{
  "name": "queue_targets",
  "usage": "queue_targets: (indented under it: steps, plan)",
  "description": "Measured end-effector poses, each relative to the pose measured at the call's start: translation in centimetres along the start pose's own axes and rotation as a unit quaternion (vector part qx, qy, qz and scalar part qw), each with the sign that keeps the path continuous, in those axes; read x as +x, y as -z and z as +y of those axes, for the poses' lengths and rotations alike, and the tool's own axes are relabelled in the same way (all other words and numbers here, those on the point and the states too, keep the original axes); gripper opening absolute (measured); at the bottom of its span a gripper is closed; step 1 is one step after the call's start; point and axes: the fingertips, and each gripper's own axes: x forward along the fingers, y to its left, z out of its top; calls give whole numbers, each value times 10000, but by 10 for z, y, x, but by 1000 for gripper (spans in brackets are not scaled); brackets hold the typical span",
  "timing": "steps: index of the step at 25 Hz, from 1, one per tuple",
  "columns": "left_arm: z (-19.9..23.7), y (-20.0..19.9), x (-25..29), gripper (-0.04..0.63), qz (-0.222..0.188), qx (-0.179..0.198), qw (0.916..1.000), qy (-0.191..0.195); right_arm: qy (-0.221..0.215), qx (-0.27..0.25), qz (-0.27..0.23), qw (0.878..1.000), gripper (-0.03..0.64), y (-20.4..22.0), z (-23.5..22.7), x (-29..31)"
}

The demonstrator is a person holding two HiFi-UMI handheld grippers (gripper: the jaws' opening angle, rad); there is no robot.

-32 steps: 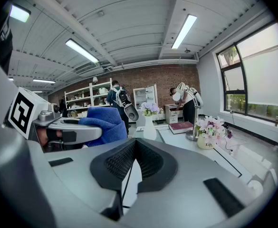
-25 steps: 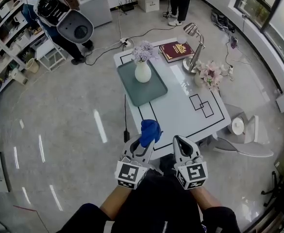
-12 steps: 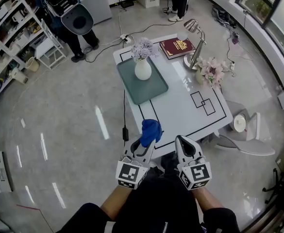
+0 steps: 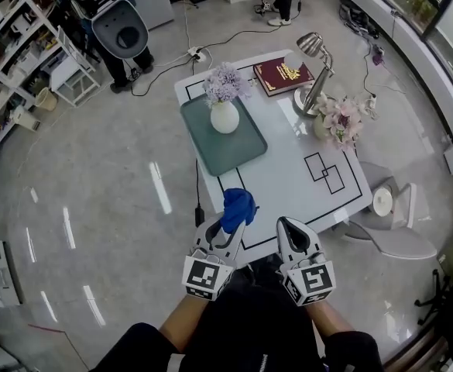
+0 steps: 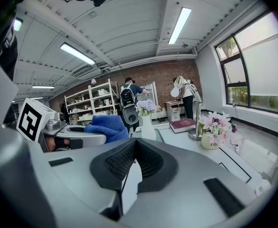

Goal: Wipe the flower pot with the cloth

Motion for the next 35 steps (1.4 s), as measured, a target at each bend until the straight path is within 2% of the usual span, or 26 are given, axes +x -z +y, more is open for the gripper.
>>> queue_targets:
  steps: [8,13,20,28,33,35]
  plan:
    - [40,-19,42,106,26,1,9996,-273,-428,70,31,9991,8,-21,-19,64]
    - [64,-20,56,106,80,-330,9978,-562,-746,70,160,9971,8,-29,-22,86]
    - [110,-16,78,106,142,-521,9958,-740,-595,227,262,9976,8,-33,-40,121]
    - [174,-2,108,106,248,-387,9965,-697,-318,284,335,9985,8,-37,-43,162]
    - [228,1,133,105,155,-436,9949,-897,-222,203,424,9986,8,-39,-46,184]
    - [248,-1,144,106,129,-349,9947,-959,-176,198,466,9986,8,-38,-47,190]
